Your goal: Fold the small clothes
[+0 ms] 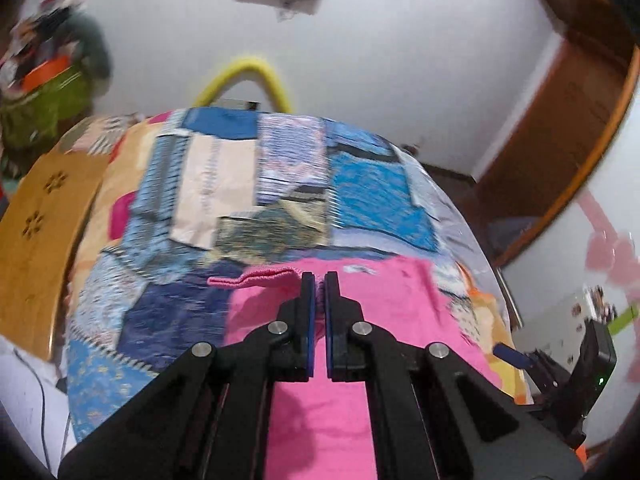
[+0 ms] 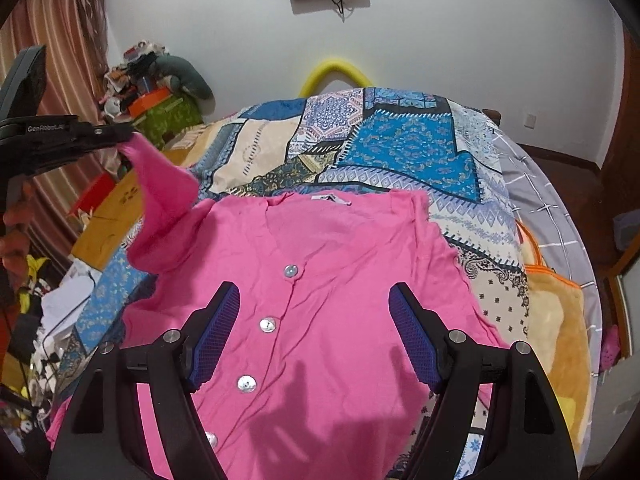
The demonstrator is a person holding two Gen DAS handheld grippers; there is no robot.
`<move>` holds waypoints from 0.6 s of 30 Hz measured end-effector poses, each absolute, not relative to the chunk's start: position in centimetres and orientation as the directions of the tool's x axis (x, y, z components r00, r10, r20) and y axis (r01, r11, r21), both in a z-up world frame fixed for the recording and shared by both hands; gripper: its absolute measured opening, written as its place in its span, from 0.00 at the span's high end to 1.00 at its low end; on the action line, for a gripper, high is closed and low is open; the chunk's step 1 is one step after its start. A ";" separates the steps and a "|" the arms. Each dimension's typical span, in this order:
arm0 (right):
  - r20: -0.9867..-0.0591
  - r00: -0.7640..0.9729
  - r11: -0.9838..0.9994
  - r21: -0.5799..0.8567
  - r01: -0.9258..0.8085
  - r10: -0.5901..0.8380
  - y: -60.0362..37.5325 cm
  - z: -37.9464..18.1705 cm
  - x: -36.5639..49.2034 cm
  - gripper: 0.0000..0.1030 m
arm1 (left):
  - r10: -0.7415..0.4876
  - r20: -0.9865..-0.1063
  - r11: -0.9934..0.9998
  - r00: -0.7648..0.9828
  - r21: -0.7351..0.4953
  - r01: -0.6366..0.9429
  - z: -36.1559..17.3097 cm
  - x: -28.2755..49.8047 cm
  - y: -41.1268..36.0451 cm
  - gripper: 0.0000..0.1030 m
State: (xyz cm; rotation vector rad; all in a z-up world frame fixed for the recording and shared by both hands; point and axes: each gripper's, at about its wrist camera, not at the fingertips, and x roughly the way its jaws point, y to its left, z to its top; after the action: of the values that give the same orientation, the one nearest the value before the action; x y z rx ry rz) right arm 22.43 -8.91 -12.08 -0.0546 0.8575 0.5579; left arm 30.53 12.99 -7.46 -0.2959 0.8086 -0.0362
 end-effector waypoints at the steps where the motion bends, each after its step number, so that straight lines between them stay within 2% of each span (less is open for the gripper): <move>1: -0.728 0.519 0.856 0.183 -0.483 0.448 -9.3 -12.1 22.4 0.28 | -0.158 -0.710 0.963 0.686 -0.266 -0.053 -7.5 30.9 11.3 0.98; 10: -0.717 0.509 0.854 0.238 -0.463 0.476 -12.0 -11.9 21.9 0.28 | -0.228 -0.777 0.974 0.587 -0.185 0.133 -9.8 33.0 0.2 0.98; 16: -0.731 0.485 0.852 0.255 -0.458 0.480 -12.6 -12.6 21.9 0.28 | -0.209 -0.818 0.975 0.536 -0.132 0.177 -11.6 32.5 -2.4 0.97; 18: -0.735 0.473 0.849 0.268 -0.457 0.486 -12.6 -13.0 22.1 0.28 | -0.198 -0.821 0.977 0.535 -0.118 0.180 -11.7 32.2 -2.1 0.93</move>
State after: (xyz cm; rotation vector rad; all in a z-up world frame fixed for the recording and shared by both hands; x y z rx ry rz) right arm 22.06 -12.65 -12.97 0.0360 0.9104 0.5769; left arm 32.23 -2.14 -11.68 -0.0204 0.9803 -0.2250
